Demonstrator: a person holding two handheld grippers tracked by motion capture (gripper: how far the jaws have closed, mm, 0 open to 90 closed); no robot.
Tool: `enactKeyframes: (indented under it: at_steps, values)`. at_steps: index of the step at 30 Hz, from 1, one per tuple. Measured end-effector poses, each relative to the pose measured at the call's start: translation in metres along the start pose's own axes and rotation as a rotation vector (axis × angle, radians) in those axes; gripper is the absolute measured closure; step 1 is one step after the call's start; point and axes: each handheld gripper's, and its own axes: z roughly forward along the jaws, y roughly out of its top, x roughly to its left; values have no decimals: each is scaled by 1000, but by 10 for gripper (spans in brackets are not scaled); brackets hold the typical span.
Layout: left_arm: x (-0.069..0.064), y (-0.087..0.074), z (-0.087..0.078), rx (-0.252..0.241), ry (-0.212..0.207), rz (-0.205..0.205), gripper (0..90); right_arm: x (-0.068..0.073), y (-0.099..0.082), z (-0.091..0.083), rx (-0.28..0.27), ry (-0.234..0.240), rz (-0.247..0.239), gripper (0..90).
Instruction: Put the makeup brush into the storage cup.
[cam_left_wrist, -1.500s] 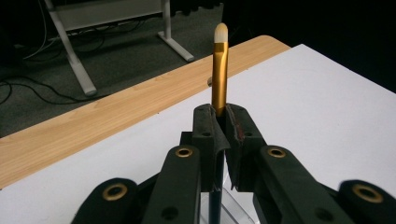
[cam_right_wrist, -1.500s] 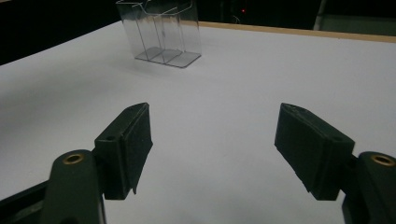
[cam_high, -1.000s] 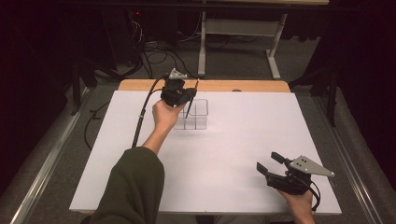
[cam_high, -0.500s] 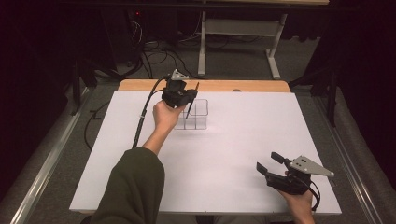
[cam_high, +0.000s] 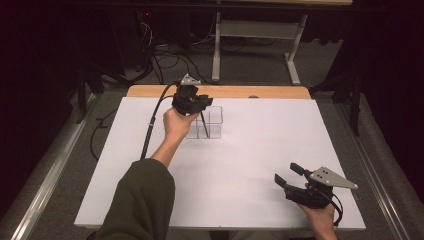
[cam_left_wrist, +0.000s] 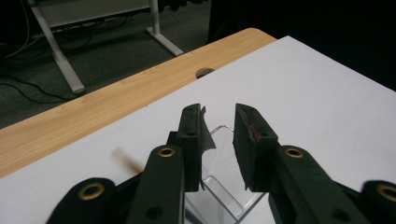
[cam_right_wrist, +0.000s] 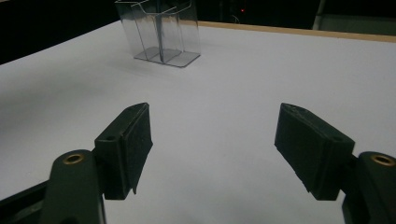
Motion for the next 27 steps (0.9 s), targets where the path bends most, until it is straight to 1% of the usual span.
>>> enactKeyframes:
  at_steps: [4, 6, 9, 11, 12, 14, 15, 16, 26, 27]
  values:
    - [-1, 0, -2, 4, -3, -4, 652, 0, 0, 0, -1, 1, 7, 291]
    - [-1, 0, -3, 12, 4, 1, 608, 0, 0, 0, 0, 2, 5, 291]
    - [-1, 0, -4, 2, 8, -7, 564, 0, 0, 0, -2, 2, 2, 291]
    - [0, -1, -5, 3, 11, -10, 544, 0, 0, 0, -3, 2, 1, 291]
    - [0, -1, -5, 8, 12, -5, 536, 0, 0, 0, -3, 1, 3, 291]
    - [0, -3, -5, 1, 13, -13, 521, 0, 0, 0, -3, 2, 3, 291]
    - [1, -3, -6, 7, 14, -7, 518, 0, 0, 0, -3, 2, 3, 291]
    - [1, -4, -6, -1, 13, -11, 518, 0, 0, 0, -3, 2, 3, 291]
    - [4, -7, -15, -8, 8, -12, 489, 0, 0, 0, -2, 2, 4, 291]
    - [3, -8, -16, -11, 4, -20, 489, 0, 0, 0, -3, 2, 5, 291]
